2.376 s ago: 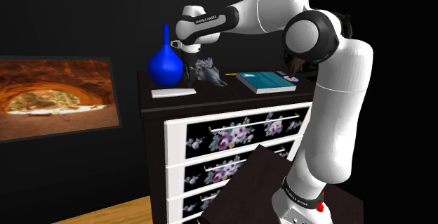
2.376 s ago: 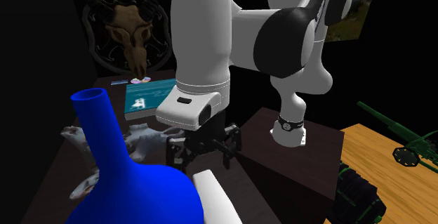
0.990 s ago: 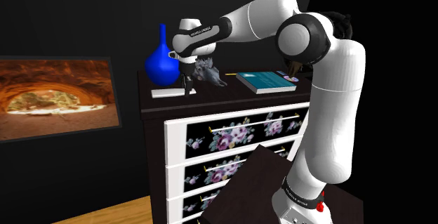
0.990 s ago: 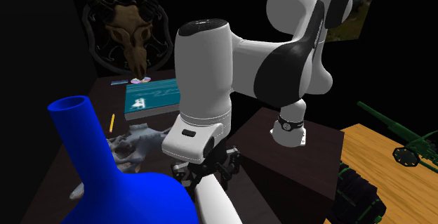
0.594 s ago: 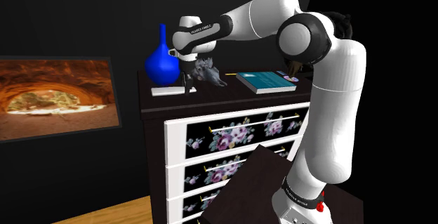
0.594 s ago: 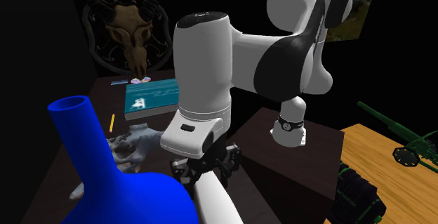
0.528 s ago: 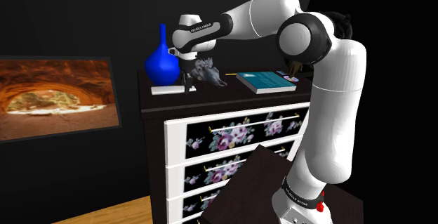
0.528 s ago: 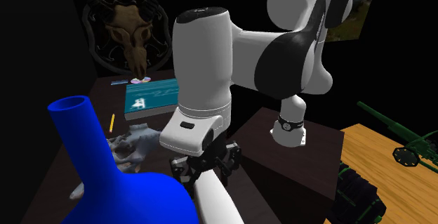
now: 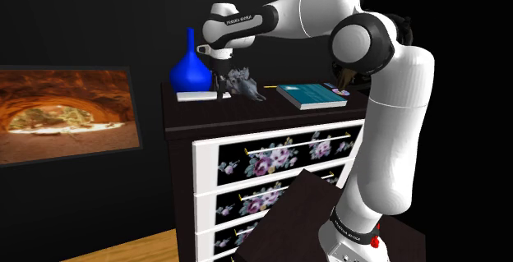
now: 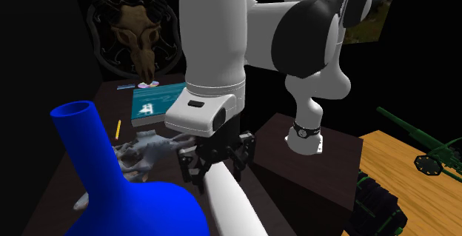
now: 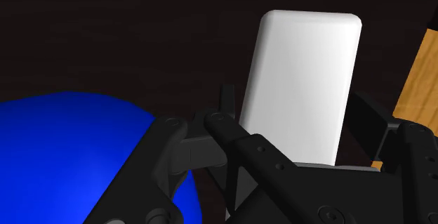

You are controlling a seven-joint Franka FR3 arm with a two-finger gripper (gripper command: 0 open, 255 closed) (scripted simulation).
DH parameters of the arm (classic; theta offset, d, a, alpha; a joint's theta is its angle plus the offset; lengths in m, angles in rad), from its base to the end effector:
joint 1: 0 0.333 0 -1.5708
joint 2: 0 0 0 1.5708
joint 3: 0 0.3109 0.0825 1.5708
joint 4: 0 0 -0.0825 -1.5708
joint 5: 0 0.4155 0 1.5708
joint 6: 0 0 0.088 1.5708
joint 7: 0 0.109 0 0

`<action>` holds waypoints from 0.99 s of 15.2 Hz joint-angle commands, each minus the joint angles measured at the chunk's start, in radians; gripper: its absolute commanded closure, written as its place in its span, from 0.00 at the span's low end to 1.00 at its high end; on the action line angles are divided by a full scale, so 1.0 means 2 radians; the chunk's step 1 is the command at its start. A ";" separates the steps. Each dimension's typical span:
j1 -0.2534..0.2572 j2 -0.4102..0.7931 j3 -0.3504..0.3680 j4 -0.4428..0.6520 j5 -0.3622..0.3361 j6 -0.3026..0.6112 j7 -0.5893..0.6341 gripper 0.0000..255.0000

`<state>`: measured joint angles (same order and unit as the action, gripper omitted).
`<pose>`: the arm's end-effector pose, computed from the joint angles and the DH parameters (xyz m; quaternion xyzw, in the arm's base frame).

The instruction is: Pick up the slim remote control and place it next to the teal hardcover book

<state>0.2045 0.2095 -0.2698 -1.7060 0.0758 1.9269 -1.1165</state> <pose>0.6523 -0.0268 0.4537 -0.8698 -0.4932 -0.0125 0.0012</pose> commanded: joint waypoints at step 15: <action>-0.027 -0.090 -0.027 -0.055 -0.024 -0.032 -0.048 1.00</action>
<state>0.1630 0.0527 -0.3123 -1.7846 0.0342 1.8527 -1.1885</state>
